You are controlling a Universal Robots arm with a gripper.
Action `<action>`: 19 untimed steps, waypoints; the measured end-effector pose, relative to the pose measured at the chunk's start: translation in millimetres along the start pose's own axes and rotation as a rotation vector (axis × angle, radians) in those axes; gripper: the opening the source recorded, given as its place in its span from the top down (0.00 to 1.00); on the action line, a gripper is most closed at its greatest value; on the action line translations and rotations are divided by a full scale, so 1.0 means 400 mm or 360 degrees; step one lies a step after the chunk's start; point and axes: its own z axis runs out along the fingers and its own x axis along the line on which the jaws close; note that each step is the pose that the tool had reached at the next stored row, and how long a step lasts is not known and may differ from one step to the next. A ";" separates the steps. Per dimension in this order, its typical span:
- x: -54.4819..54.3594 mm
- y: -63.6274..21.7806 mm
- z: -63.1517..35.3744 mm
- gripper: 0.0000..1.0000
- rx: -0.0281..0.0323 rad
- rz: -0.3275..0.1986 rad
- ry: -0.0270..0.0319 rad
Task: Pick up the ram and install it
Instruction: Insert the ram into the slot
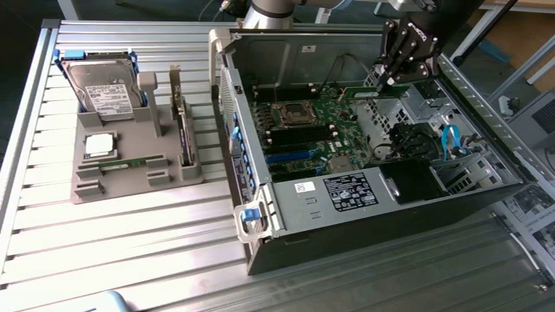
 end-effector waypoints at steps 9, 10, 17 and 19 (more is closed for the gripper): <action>-0.001 0.000 0.006 0.88 0.00001 0.0000 -0.00003; -0.001 0.000 0.006 0.88 0.00001 0.0000 -0.00002; -0.002 0.000 0.010 0.88 0.00001 0.0000 0.00000; -0.002 0.000 0.012 0.88 0.00001 0.0000 0.00000</action>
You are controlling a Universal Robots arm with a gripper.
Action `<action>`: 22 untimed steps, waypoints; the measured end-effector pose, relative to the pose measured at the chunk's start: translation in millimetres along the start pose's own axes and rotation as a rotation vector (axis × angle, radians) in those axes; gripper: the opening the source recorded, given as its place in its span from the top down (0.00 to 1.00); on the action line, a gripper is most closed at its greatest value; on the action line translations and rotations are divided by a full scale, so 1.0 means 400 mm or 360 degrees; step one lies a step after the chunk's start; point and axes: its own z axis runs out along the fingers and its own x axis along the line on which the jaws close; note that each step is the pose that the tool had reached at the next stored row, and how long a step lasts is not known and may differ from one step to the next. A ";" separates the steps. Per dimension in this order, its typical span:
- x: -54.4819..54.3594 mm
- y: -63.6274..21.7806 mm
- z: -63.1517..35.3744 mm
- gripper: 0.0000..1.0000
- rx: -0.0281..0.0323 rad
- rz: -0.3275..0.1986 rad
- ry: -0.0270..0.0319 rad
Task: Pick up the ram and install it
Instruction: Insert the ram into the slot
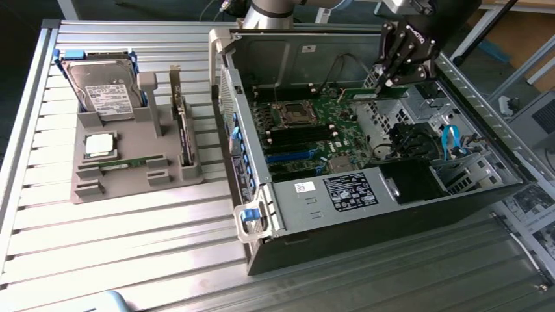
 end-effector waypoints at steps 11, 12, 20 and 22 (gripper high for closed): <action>0.000 0.004 0.014 0.88 -0.00001 0.0000 0.00001; 0.000 0.006 0.015 0.88 0.00001 0.0000 0.00002; 0.000 0.020 0.023 0.88 0.00000 0.0000 0.00001; 0.000 0.023 0.024 0.88 0.00000 0.0000 0.00001</action>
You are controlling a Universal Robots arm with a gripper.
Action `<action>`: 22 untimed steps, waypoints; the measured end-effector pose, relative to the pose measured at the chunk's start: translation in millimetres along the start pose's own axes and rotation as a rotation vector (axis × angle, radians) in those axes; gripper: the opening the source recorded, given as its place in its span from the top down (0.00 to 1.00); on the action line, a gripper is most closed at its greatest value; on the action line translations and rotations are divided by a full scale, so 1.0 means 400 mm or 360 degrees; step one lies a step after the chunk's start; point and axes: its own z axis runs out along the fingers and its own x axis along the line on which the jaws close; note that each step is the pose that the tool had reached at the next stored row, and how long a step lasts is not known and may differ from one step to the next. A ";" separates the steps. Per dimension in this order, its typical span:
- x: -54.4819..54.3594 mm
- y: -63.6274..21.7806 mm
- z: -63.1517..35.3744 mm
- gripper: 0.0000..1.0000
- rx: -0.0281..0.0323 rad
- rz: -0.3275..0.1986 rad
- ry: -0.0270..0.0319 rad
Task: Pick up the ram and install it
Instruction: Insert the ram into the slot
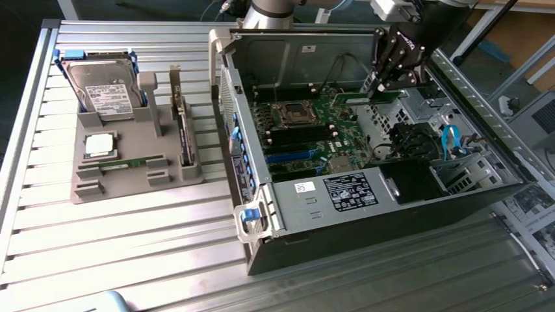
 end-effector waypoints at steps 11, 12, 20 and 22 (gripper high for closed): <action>0.000 0.010 0.009 0.88 0.00000 0.0000 0.00000; 0.000 0.010 0.010 0.88 0.00000 0.0000 0.00000; -0.001 0.013 0.018 0.88 -0.00001 0.0000 0.00002; -0.001 0.013 0.019 0.88 0.00000 0.0000 0.00000</action>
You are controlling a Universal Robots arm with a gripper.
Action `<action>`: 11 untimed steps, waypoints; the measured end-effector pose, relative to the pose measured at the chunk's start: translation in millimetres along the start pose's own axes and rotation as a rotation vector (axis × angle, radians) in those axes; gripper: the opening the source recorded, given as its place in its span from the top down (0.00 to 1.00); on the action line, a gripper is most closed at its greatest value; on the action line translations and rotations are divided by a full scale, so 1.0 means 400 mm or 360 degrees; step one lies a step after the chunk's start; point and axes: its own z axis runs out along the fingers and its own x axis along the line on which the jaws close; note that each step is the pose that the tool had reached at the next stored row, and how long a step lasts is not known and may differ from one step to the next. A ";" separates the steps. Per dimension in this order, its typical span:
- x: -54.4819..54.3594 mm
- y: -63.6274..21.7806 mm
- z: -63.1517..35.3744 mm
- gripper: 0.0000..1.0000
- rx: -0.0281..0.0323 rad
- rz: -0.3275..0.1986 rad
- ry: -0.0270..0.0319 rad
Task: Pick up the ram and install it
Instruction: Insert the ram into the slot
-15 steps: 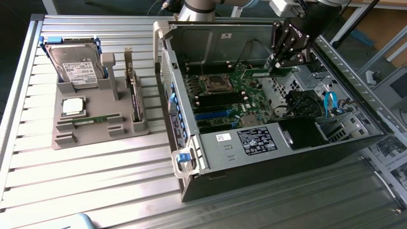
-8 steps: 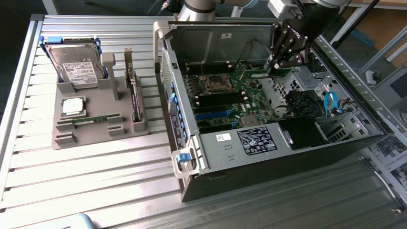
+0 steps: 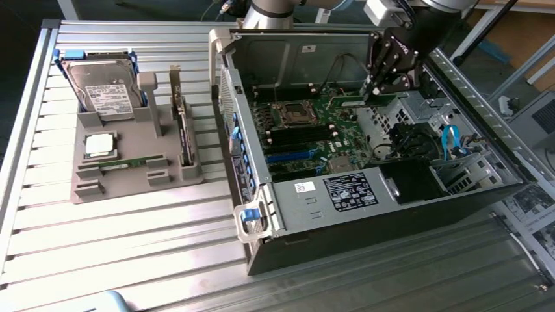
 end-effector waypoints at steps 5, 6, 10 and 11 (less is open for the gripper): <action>0.000 0.000 0.003 0.88 -0.00001 0.0000 0.00001; 0.000 0.000 0.004 0.88 0.00000 0.0000 0.00000; 0.000 0.001 0.006 0.88 0.00000 0.0000 0.00000; 0.000 0.001 0.007 0.88 0.00000 0.0000 0.00001</action>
